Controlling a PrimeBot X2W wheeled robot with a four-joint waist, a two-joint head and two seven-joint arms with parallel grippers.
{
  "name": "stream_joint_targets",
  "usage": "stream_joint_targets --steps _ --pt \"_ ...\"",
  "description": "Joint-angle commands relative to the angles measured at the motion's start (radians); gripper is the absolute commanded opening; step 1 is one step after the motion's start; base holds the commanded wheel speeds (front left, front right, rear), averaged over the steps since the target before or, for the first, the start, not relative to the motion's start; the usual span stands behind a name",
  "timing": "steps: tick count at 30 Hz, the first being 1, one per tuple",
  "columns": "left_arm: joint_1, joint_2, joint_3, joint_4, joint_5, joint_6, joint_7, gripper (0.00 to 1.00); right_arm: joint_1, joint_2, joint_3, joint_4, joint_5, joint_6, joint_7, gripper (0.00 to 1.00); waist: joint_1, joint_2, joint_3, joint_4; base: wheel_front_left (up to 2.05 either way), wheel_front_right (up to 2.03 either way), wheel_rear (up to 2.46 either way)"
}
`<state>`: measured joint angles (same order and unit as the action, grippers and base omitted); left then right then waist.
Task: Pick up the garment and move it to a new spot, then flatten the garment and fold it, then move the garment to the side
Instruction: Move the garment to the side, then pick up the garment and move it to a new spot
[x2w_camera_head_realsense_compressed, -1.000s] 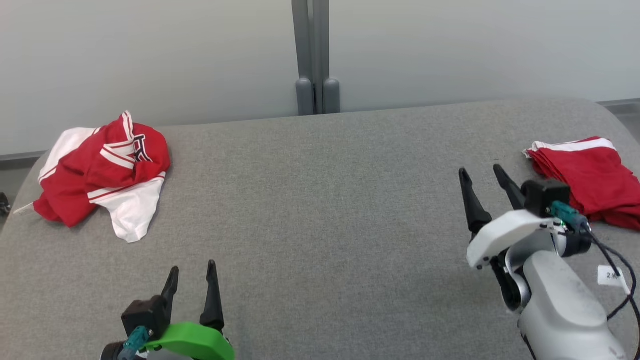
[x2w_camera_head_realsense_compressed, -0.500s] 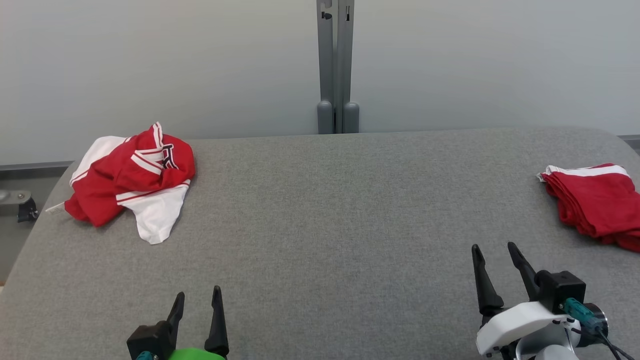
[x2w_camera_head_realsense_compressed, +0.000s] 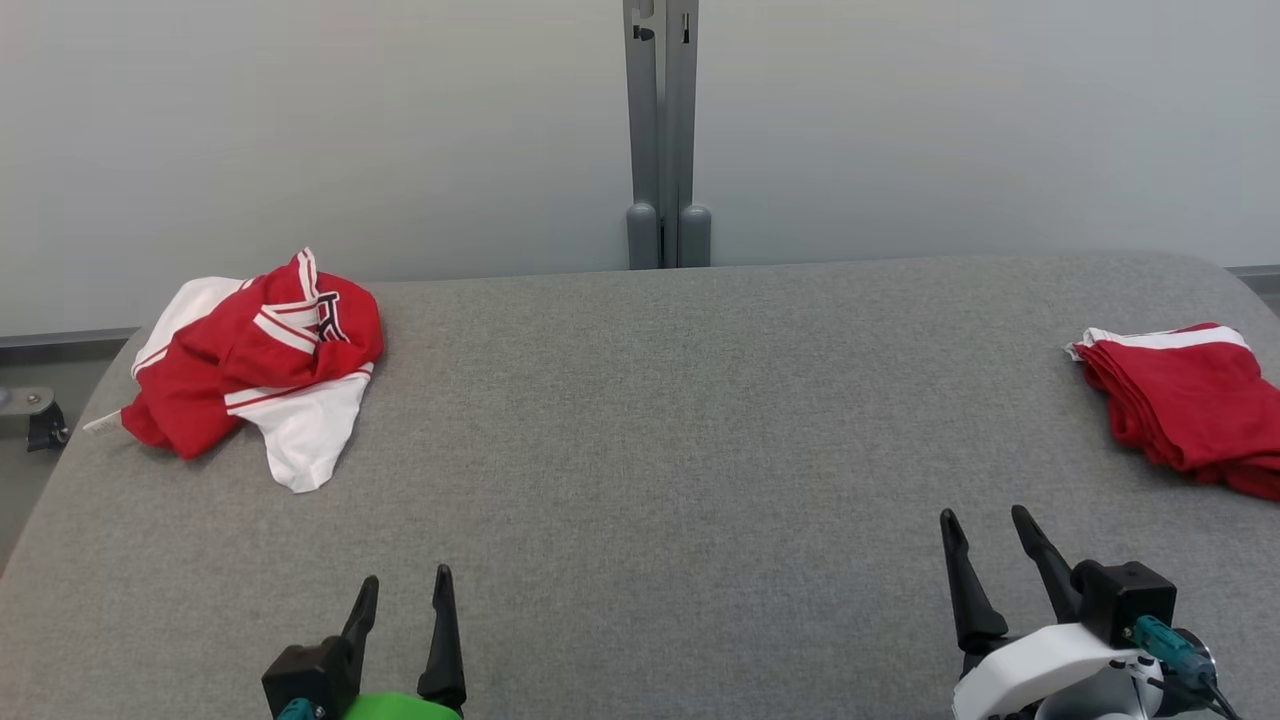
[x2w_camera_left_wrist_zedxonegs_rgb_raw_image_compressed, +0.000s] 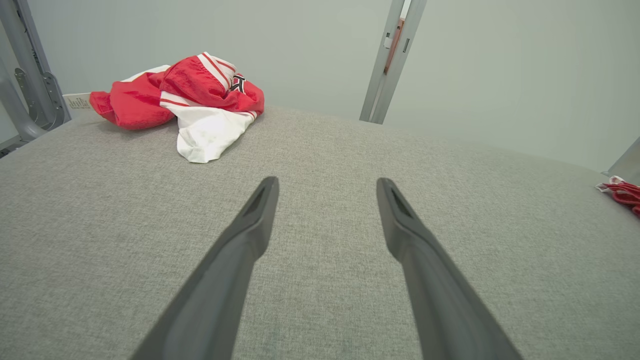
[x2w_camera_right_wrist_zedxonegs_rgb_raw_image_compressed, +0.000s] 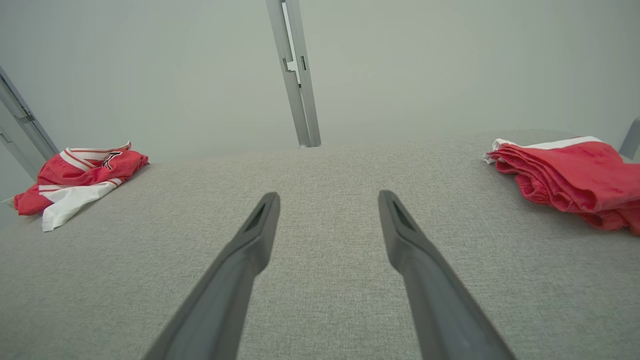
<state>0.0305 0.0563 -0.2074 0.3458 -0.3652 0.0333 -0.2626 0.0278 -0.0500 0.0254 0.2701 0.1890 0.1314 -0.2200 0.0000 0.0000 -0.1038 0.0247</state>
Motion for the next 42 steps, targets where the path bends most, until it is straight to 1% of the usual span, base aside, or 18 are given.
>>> stream_joint_targets --steps 1,10,14,18,21,24,30,34,42 --pt "-0.005 0.001 0.004 -0.003 0.009 -0.005 -0.003 1.00 0.010 -0.001 -0.001 -0.006 -0.003 -0.001 0.004 1.00 0.0000 0.0000 0.000 0.001 0.00 0.00 0.00" --pt "-0.010 -0.002 0.006 0.002 0.015 -0.012 -0.003 1.00 0.018 -0.001 -0.004 -0.015 -0.005 -0.002 0.009 1.00 0.0000 0.0000 0.004 0.014 0.00 0.00 0.00" --pt "-0.020 -0.002 0.001 0.005 0.021 -0.014 -0.002 1.00 0.028 -0.001 -0.010 -0.016 -0.005 -0.002 0.004 1.00 0.0000 0.0000 0.005 0.050 0.00 0.00 0.00" --pt "-0.036 -0.002 -0.004 0.004 0.032 -0.014 -0.002 1.00 0.029 -0.001 0.001 -0.026 0.004 -0.002 -0.002 1.00 0.0000 0.0000 0.012 0.131 0.00 0.00 0.00" --pt "-0.049 0.001 -0.008 0.006 0.039 -0.016 -0.002 1.00 0.025 -0.001 0.003 -0.025 0.017 -0.002 -0.008 1.00 0.0000 0.0000 0.019 0.210 0.00 0.00 0.00" --pt "-0.065 0.006 -0.007 0.011 0.044 -0.019 -0.002 1.00 0.011 -0.001 0.015 -0.018 0.025 -0.002 -0.015 1.00 0.0000 0.0000 0.029 0.303 0.00 0.00 0.00" --pt "-0.073 0.013 0.006 0.008 0.042 -0.016 -0.002 1.00 -0.018 -0.001 0.057 0.001 0.042 -0.002 -0.027 1.00 0.0000 0.0000 0.042 0.438 0.00 0.00 0.00" --pt "-0.056 0.011 0.037 -0.020 0.033 -0.002 -0.002 1.00 -0.055 -0.002 0.097 0.010 0.030 -0.002 -0.025 1.00 0.0000 0.0000 0.070 0.467 0.00 0.00 0.00" --pt "-0.019 0.003 0.078 -0.076 0.035 0.009 -0.002 1.00 -0.115 -0.002 0.159 0.047 0.018 -0.002 -0.016 1.00 0.0000 0.0000 0.093 0.483 0.00 0.00 0.00"
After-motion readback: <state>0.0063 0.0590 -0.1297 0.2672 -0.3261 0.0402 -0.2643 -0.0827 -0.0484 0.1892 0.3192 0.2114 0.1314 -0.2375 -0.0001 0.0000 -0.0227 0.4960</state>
